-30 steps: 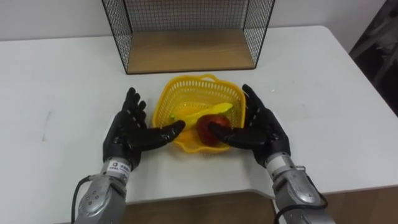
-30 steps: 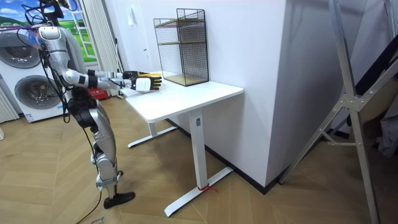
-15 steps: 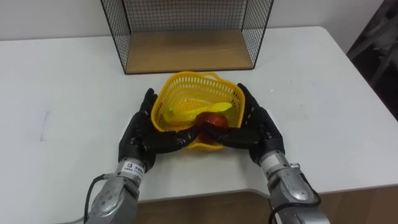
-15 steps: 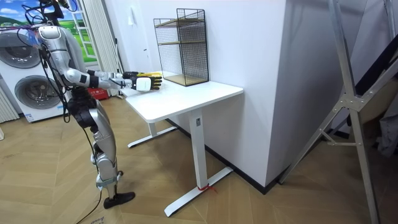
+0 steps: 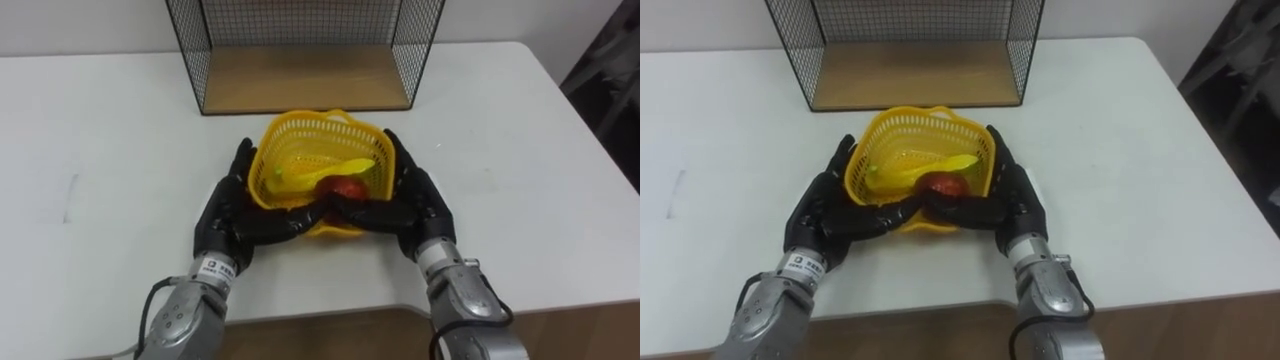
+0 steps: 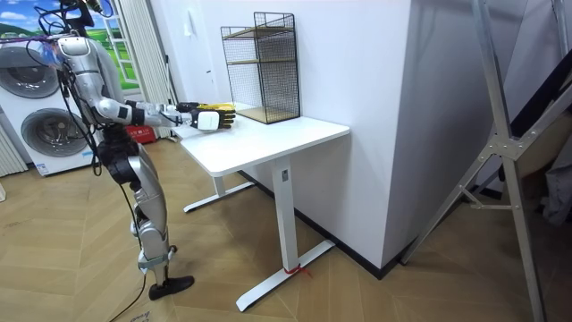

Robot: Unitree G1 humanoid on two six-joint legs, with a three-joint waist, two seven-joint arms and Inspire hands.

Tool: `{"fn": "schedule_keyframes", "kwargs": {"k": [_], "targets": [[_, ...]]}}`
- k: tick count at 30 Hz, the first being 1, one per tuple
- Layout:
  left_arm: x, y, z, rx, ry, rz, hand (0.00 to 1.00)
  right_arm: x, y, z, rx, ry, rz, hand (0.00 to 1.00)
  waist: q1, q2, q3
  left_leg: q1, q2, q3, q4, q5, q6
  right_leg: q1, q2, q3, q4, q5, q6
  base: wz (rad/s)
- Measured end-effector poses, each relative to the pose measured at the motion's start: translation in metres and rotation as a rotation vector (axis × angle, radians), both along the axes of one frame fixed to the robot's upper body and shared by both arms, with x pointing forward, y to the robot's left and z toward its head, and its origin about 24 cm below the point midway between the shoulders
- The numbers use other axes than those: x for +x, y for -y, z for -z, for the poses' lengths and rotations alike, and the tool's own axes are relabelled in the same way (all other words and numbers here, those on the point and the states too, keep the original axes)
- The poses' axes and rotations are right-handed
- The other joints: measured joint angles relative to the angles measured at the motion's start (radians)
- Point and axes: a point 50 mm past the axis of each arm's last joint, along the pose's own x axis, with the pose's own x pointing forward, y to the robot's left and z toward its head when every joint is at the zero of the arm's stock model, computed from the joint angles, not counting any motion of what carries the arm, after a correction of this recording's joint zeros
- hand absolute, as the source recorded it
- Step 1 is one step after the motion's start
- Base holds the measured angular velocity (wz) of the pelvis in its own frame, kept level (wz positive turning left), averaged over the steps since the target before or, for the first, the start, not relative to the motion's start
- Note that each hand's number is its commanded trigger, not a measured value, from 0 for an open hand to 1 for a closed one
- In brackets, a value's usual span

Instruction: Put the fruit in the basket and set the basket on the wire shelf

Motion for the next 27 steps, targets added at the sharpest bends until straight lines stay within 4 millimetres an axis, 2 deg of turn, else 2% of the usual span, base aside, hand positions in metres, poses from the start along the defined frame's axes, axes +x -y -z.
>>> {"fn": "schedule_keyframes", "kwargs": {"k": [7, 12, 17, 27], "targets": [[0.007, 0.001, -0.008, -0.012, 0.031, 0.003, 0.00, 0.011, -0.002, -0.017, 0.015, 0.064, 0.005, 0.00, -0.001, 0.004, -0.0017, -0.008, 0.000, -0.002, 0.004, 0.000, 0.000, -0.013, -0.001, -0.001, 0.014, 0.000, -0.001, -0.01], [0.014, 0.004, -0.035, -0.041, 0.145, 0.010, 0.00, 0.015, -0.002, -0.044, 0.081, 0.180, 0.032, 0.00, -0.004, 0.010, -0.0030, 0.003, 0.000, -0.011, 0.006, 0.000, 0.000, 0.003, -0.002, -0.005, 0.015, 0.000, -0.001, 0.03], [0.014, 0.004, -0.041, -0.048, 0.173, 0.009, 0.00, 0.016, -0.002, -0.049, 0.079, 0.209, 0.033, 0.00, -0.009, 0.025, -0.0028, 0.026, 0.000, -0.011, 0.001, 0.000, 0.000, 0.022, -0.002, -0.006, 0.016, 0.000, -0.001, 0.00], [0.015, 0.003, -0.048, -0.056, 0.202, 0.005, 0.00, 0.016, -0.003, -0.058, 0.086, 0.249, 0.028, 0.00, -0.007, 0.021, -0.0036, 0.020, 0.000, -0.014, 0.010, 0.000, 0.000, 0.012, -0.002, -0.004, 0.033, -0.003, -0.003, 0.00]]}}
